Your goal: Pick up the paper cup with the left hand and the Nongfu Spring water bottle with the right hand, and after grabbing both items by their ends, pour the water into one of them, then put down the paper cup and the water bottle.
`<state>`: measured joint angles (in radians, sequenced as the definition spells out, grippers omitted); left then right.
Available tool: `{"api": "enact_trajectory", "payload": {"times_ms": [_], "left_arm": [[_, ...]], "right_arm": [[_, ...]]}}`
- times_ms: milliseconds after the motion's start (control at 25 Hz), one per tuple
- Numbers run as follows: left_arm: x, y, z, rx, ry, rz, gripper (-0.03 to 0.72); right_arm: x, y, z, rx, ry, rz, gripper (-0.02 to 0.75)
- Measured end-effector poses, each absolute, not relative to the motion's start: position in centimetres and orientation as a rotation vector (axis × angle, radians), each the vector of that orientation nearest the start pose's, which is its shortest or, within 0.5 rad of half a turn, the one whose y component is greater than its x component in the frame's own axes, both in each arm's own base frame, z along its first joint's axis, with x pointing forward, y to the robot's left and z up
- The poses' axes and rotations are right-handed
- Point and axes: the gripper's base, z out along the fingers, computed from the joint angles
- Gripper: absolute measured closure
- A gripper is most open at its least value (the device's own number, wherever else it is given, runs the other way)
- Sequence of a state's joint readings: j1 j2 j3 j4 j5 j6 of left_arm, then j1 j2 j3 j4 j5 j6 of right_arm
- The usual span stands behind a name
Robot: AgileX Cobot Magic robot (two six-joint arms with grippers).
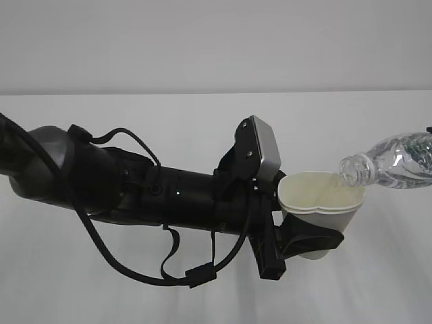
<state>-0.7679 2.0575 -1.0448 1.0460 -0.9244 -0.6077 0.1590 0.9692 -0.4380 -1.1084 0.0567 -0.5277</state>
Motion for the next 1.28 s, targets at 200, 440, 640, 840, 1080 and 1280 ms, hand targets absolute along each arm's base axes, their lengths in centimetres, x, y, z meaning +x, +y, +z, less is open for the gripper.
{"api": "enact_trajectory", "payload": {"times_ms": [200,440,640,840,1080,1280], "left_arm": [[24.17,-32.07,14.55,1.354,1.426,-1.104,0.298],[24.16,-32.07,14.54,1.356,1.425,-1.104,0.298],[24.16,-32.07,14.54,1.356,1.425,-1.104,0.298],[24.16,-32.07,14.54,1.355,1.426,-1.104,0.298],[24.15,-32.07,14.54,1.356,1.426,-1.104,0.298],[24.14,-32.07,14.53,1.357,1.426,-1.105,0.298]], "right_arm": [[18.73,2.52,24.87,-1.693,1.381,-0.950,0.381],[18.73,2.52,24.87,-1.698,1.377,-0.953,0.381],[18.73,2.52,24.87,-1.699,1.376,-0.954,0.381],[18.73,2.52,24.87,-1.699,1.377,-0.954,0.381],[18.73,2.52,24.87,-1.699,1.377,-0.954,0.381],[18.73,2.52,24.87,-1.700,1.375,-0.955,0.381]]}}
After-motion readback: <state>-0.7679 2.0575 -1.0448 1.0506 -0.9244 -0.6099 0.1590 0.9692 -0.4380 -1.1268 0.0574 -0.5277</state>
